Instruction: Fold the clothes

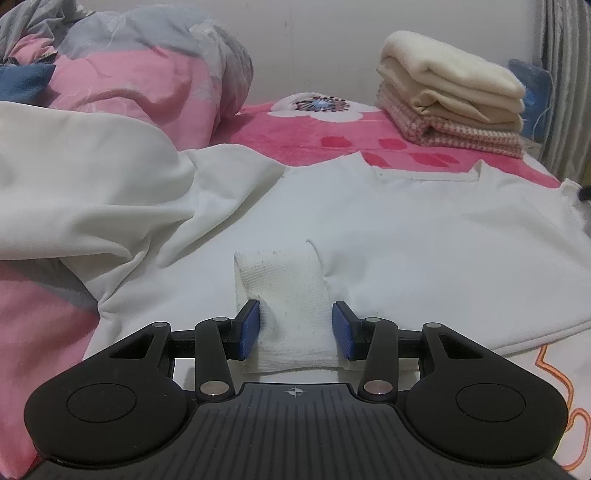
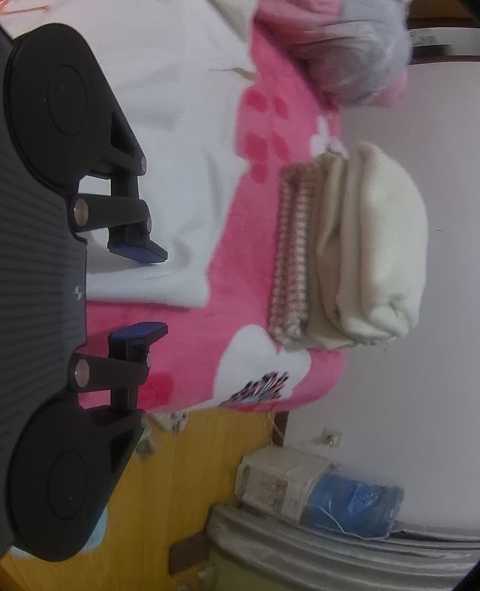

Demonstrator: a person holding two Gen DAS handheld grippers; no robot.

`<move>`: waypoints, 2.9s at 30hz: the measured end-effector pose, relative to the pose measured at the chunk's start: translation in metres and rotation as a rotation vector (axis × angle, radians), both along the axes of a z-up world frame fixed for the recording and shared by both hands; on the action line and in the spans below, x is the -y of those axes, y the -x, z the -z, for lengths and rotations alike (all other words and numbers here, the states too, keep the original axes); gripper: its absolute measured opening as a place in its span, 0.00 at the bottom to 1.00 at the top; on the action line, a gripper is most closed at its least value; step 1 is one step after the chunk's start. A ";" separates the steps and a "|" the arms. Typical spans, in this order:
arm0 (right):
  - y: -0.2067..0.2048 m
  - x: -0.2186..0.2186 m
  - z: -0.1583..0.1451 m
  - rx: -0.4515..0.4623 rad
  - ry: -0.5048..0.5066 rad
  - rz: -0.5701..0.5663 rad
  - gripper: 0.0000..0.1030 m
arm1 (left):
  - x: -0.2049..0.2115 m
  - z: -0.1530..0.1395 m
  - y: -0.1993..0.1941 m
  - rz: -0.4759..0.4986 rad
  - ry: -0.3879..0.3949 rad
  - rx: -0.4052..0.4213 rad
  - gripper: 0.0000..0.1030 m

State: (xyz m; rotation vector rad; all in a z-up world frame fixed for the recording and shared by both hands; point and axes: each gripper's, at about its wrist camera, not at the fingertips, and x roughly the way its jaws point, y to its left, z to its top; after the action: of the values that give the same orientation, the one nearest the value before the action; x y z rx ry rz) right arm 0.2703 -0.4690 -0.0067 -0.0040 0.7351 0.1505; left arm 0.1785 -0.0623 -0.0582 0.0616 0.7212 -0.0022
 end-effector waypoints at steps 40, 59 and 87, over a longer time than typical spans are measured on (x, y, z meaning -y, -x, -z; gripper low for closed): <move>-0.038 0.144 0.047 -0.057 -0.946 0.281 0.15 | -0.007 0.006 0.005 0.010 -0.002 0.047 0.42; -0.013 -0.038 0.011 0.045 0.598 -0.630 0.33 | -0.011 0.007 0.004 0.004 0.003 0.043 0.50; -0.027 -0.048 0.019 0.032 0.680 -0.740 0.29 | -0.011 0.008 0.001 0.004 -0.013 0.048 0.54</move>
State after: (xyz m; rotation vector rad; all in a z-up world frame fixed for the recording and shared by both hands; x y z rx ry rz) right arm 0.2969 -0.4206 -0.0259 -0.9316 0.6951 0.5963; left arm 0.1772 -0.0512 -0.0667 0.0757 0.6734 0.0004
